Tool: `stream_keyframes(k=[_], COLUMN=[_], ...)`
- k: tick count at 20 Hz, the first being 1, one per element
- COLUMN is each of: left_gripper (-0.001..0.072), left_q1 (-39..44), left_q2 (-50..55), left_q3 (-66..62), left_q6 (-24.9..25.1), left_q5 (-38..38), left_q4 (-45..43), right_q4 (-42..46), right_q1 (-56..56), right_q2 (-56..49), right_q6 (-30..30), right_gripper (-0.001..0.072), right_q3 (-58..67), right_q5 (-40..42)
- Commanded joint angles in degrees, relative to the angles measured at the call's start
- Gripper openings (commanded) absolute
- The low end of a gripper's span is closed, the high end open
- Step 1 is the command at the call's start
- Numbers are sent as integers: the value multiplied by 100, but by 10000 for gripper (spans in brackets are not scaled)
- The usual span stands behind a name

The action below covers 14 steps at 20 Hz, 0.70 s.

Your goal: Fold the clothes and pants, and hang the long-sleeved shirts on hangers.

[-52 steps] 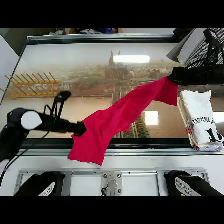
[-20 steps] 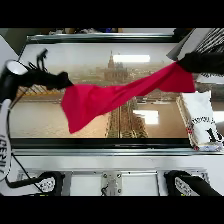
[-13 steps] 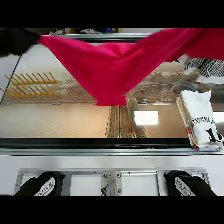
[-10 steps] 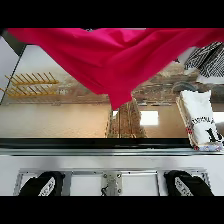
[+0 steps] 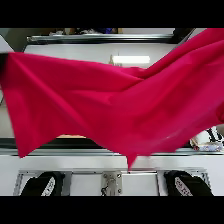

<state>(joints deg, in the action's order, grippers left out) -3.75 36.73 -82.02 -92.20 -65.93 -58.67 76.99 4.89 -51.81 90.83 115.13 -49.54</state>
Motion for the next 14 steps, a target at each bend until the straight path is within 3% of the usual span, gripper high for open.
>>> stream_keyframes(k=[1, 4, 7, 9, 10, 11, 12, 13, 14], left_gripper=[7, 7, 7, 7, 8, 8, 26, 370, 661], left_q1=[9, 229, 597, 723, 710, 625, 520, 420, 317], left_q2=[229, 1104, 2531, 3762, 4426, 5023, 5613, 6122, 6500], left_q3=[1091, 1779, 1873, 1292, 780, 175, -573, -1351, -2000], left_q6=[-282, -57, 343, 876, 881, 785, 455, 238, 9], left_q5=[-487, -262, 1049, 1906, 2149, 2127, 1950, 1646, 1318], left_q4=[-17, -144, -470, -474, -468, -463, -420, -431, -435], right_q4=[24, -177, -166, -175, -170, -173, -168, -164, -153], right_q1=[-11, -37, -173, -240, -260, -258, -245, -201, -136], right_q2=[-868, -2218, -3648, -4341, -4572, -4706, -4765, -4771, -4721], right_q6=[243, 203, 186, 184, 179, 184, 181, 179, 179], right_gripper=[13, 13, 13, 15, 29, 95, 319, 588, 637], right_q3=[2, 0, 2, 2, 2, 2, 2, 2, 4], right_q5=[-389, -466, 68, 457, 577, 612, 627, 623, 586])
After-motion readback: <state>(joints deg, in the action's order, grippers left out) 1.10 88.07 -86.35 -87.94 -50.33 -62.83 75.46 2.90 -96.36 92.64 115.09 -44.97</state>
